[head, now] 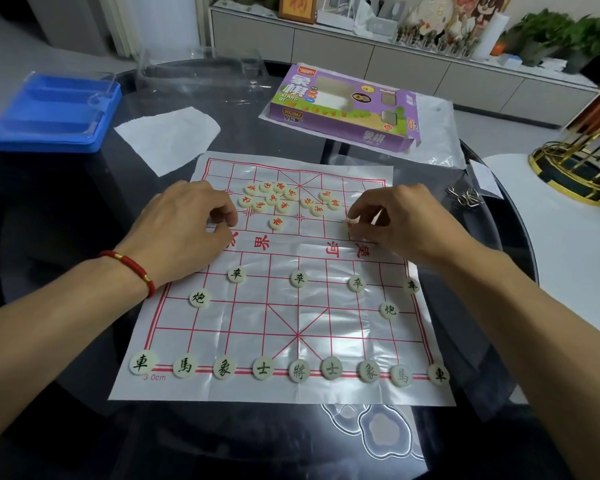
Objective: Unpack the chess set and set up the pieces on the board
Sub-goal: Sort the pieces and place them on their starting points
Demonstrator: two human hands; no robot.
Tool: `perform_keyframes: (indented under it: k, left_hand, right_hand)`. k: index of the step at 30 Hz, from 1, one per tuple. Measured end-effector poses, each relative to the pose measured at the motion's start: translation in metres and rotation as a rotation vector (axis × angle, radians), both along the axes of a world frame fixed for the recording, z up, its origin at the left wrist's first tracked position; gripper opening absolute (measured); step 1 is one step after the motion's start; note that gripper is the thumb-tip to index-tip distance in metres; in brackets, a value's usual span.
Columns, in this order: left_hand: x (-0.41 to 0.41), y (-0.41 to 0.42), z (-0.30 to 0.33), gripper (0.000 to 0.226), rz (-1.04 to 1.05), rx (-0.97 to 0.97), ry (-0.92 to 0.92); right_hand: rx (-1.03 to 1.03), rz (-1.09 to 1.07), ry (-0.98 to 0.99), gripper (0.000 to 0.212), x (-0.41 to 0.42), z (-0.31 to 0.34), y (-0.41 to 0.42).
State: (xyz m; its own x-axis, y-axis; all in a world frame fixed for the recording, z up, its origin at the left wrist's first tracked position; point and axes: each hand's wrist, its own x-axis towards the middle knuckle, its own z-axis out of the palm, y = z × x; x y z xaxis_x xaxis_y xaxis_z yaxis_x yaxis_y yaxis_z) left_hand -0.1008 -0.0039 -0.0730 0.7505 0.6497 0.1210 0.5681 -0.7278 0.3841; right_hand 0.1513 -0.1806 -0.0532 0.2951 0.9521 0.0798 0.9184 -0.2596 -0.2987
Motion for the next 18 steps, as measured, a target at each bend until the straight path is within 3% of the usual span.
perform_keyframes:
  k: [18]
  left_hand:
    - [0.0014,-0.0008,0.001,0.016,0.008,-0.013,0.01]
  right_hand:
    - [0.004,-0.023,-0.062,0.018,-0.0005,-0.0072,0.0073]
